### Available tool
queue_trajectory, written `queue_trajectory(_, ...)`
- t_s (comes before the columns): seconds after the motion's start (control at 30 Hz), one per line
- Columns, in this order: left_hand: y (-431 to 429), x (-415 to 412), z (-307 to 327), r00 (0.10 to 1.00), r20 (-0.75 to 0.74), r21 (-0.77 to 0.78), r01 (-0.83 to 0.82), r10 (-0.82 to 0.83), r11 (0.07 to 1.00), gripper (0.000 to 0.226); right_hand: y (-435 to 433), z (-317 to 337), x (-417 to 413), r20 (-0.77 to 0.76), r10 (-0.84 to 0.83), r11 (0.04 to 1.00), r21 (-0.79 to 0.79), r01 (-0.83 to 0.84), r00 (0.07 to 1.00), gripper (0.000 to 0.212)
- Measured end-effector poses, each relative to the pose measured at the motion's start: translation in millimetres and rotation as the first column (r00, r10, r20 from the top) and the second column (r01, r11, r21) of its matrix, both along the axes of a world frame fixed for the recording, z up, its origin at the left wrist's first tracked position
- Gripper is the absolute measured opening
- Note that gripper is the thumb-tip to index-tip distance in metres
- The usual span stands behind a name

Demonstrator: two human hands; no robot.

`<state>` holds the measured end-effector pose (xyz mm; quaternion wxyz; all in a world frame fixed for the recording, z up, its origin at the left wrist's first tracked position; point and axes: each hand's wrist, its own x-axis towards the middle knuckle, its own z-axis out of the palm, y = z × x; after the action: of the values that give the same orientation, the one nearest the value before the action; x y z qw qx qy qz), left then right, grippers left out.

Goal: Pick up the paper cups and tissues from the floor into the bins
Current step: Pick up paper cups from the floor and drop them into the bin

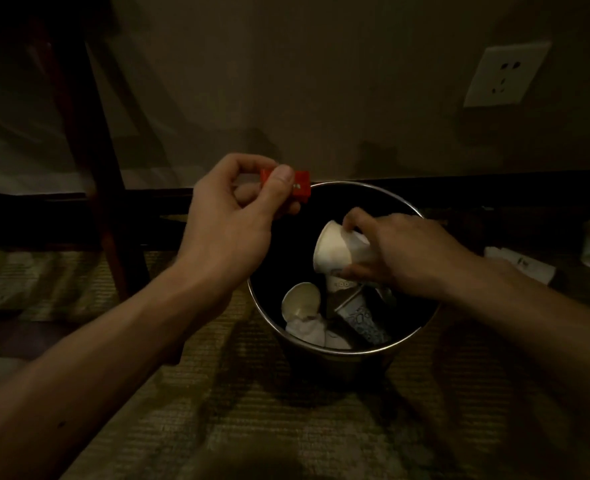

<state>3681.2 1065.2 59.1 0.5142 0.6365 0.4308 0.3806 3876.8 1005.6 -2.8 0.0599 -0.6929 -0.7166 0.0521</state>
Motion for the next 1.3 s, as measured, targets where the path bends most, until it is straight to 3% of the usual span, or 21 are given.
queue_trajectory(0.13,4,-4,-5,0.997,-0.059,-0.085,0.035,-0.040,0.996,0.017,16,-10,3,0.021,-0.013,0.969,-0.245,0.018,1.000,0.058)
queue_trajectory(0.2,8,-6,-7,0.991,-0.111,-0.098,0.060,-0.071,0.993,0.016,20,-5,3,-0.143,-0.060,0.978,-0.206,0.030,0.988,0.045)
queue_trajectory(0.23,10,-7,-9,0.985,-0.144,-0.100,0.077,-0.091,0.992,0.016,21,-1,1,-0.301,-0.086,0.987,-0.155,0.040,0.950,0.038)
queue_trajectory(0.27,11,-8,-11,0.976,-0.185,-0.091,0.098,-0.114,0.991,0.016,22,4,-3,-0.500,-0.099,0.992,-0.117,0.046,0.860,0.031)
queue_trajectory(0.33,15,-9,-16,0.944,-0.292,-0.026,0.153,-0.153,0.988,0.015,22,14,-15,-0.804,-0.111,0.991,-0.132,0.006,0.585,0.019)
queue_trajectory(0.37,17,-9,-18,0.920,-0.351,0.016,0.194,-0.176,0.981,0.014,22,18,-19,-0.852,-0.108,0.989,-0.144,-0.030,0.513,0.017)
queue_trajectory(0.4,20,-9,-20,0.891,-0.404,0.043,0.246,-0.208,0.968,0.014,21,19,-22,-0.858,-0.102,0.986,-0.153,-0.061,0.504,0.017)
queue_trajectory(0.47,25,-6,-23,0.799,-0.522,0.042,0.374,-0.299,0.926,0.015,20,15,-24,-0.789,-0.106,0.978,-0.191,-0.078,0.605,0.016)
queue_trajectory(0.53,28,-3,-30,0.658,-0.646,-0.008,0.502,-0.387,0.865,0.018,19,7,-24,-0.615,-0.078,0.963,-0.250,-0.100,0.785,0.012)
queue_trajectory(0.6,30,1,-41,0.506,-0.733,-0.077,0.603,-0.455,0.794,0.016,17,-2,-24,-0.452,-0.026,0.933,-0.330,-0.140,0.892,0.009)
queue_trajectory(0.7,34,9,-51,0.296,-0.799,-0.212,0.675,-0.523,0.706,0.018,14,-10,-26,-0.367,-0.005,0.884,-0.437,-0.167,0.930,0.013)
queue_trajectory(0.77,39,12,-52,0.226,-0.794,-0.292,0.673,-0.564,0.680,0.020,8,-8,-23,-0.356,-0.012,0.896,-0.418,-0.148,0.934,0.015)
queue_trajectory(0.87,44,18,-43,0.299,-0.816,-0.178,0.684,-0.495,0.707,0.012,-9,8,-13,-0.459,-0.020,0.977,-0.198,-0.080,0.888,0.015)
queue_trajectory(1.0,34,33,-35,0.476,-0.819,0.104,0.671,-0.319,0.734,0.028,-42,22,8,-0.601,-0.028,0.992,0.080,0.095,0.798,0.022)
queue_trajectory(1.17,-21,78,-24,0.583,-0.732,0.227,0.696,-0.352,0.681,0.033,-115,17,58,-0.665,-0.185,0.960,0.035,0.277,0.723,0.029)
queue_trajectory(1.3,-68,129,-24,0.550,-0.632,0.109,0.760,-0.545,0.641,0.027,-170,-6,115,-0.697,-0.373,0.860,-0.011,0.510,0.613,0.033)
